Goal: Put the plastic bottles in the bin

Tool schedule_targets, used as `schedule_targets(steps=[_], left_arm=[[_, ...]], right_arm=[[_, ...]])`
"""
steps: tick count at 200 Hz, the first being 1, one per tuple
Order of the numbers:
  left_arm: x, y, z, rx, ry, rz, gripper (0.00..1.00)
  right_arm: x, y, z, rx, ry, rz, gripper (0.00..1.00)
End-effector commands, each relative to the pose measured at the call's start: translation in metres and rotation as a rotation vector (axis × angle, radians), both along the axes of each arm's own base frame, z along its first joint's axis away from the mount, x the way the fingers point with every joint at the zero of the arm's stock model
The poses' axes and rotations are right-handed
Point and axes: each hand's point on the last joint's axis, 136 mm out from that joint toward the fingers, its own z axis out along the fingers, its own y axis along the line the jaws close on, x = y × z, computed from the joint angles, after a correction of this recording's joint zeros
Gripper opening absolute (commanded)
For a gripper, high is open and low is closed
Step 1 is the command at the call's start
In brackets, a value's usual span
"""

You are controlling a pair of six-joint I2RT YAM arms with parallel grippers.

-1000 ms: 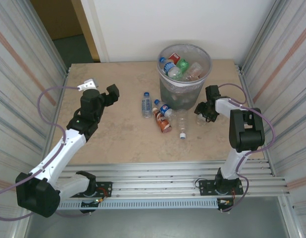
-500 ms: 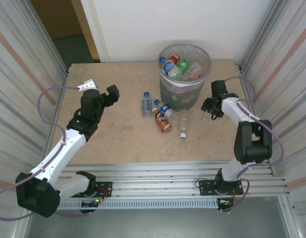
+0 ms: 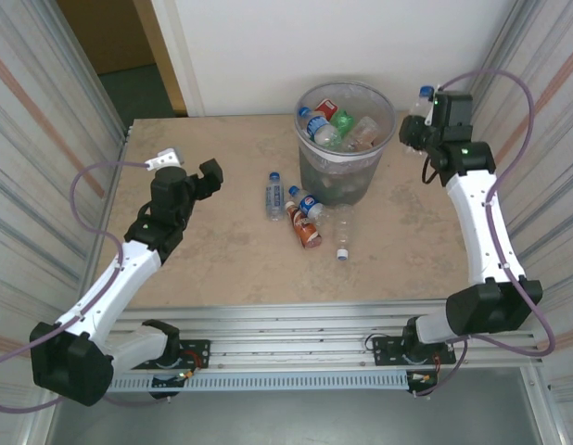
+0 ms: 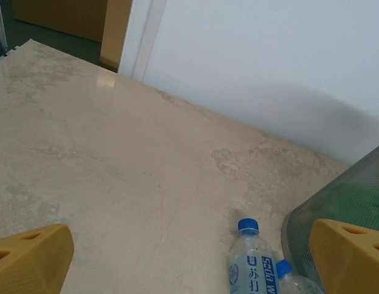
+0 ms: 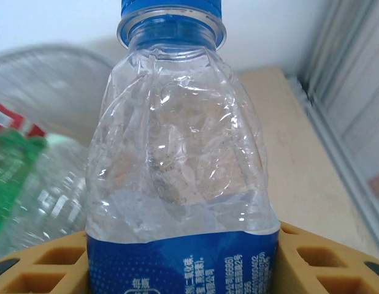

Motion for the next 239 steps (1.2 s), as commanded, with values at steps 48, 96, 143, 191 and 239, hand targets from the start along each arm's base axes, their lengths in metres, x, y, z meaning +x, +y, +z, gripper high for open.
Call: schedule_targets(steps=[48, 96, 143, 191, 239], left_arm=[[0.003, -0.001, 0.012, 0.010, -0.020, -0.017, 0.99], [0.008, -0.007, 0.013, 0.009, -0.011, -0.037, 0.99], [0.011, -0.007, 0.014, 0.016, -0.006, -0.037, 0.99], [0.011, -0.005, 0.014, 0.017, -0.007, -0.028, 0.99], [0.010, -0.005, 0.010, 0.016, 0.002, -0.023, 0.99]], right_arm=[[0.077, 0.043, 0.048, -0.153, -0.182, 0.324, 0.49], [0.122, 0.063, 0.041, -0.190, -0.226, 0.431, 0.50], [0.156, 0.085, 0.017, -0.260, -0.181, 0.508, 0.51], [0.166, 0.103, -0.013, -0.308, -0.127, 0.566, 0.53], [0.162, 0.114, -0.029, -0.319, -0.083, 0.614, 0.63]])
